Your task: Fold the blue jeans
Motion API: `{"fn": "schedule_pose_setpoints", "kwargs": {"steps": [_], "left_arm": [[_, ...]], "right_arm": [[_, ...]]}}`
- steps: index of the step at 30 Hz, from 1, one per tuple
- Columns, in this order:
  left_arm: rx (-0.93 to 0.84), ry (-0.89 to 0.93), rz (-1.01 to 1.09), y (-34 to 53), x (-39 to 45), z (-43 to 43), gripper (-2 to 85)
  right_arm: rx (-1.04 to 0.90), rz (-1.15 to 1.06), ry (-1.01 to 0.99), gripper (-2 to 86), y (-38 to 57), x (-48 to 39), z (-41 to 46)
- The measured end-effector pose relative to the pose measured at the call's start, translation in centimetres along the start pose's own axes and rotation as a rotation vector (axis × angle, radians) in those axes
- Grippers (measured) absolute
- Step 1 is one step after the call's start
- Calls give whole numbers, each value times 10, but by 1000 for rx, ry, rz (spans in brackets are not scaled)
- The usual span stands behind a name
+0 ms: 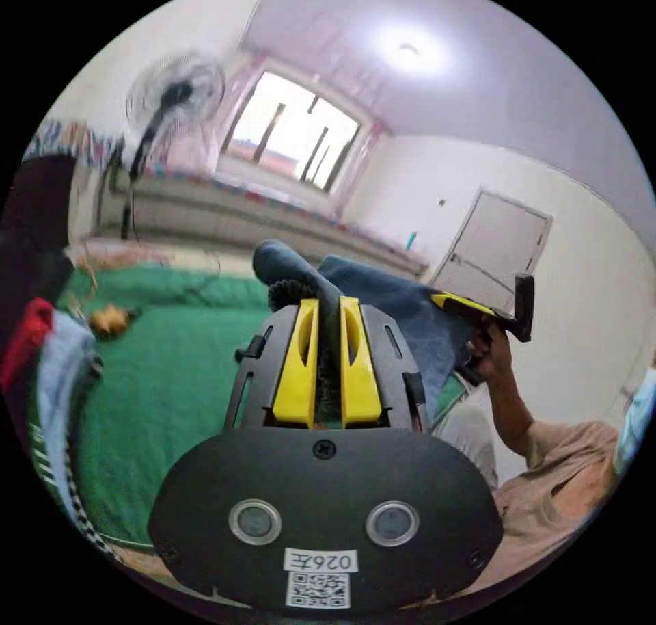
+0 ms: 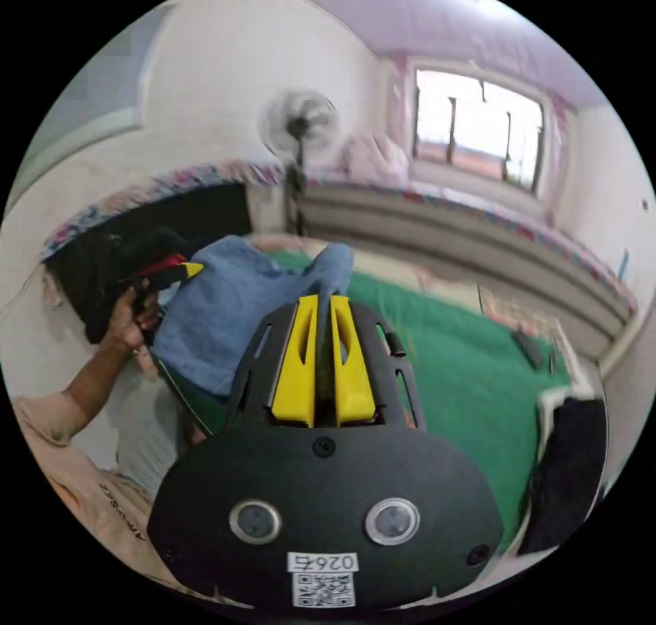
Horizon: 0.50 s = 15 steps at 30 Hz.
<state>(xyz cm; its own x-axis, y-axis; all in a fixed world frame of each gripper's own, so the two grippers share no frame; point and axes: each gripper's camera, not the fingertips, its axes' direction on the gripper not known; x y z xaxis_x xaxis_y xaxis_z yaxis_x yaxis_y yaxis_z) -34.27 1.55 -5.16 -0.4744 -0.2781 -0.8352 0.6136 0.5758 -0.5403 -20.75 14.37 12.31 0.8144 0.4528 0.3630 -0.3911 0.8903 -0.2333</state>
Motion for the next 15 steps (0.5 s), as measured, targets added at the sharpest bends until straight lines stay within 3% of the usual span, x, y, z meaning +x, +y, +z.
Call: {"fn": "schedule_pose_setpoints", "kwargs": {"steps": [2, 4, 8, 10, 15], "left_arm": [[-74, 59, -165, -2, -35, 48, 2], [12, 197, -277, -8, -62, 64, -3], [-1, 33, -157, -52, -57, 73, 19], [-57, -45, -99, -81, -54, 92, 70], [-187, 11, -124, -108, -73, 158, 127]], "right_arm": [[-181, 125, -56, -6, 22, 74, 44], [-209, 209, -139, 0, 25, 119, 55], [-177, 287, -210, 35, 7, 182, 53], [-155, 280, -236, 41, -2, 191, 52], [-140, 186, -375, 66, -5, 176, 65]]}}
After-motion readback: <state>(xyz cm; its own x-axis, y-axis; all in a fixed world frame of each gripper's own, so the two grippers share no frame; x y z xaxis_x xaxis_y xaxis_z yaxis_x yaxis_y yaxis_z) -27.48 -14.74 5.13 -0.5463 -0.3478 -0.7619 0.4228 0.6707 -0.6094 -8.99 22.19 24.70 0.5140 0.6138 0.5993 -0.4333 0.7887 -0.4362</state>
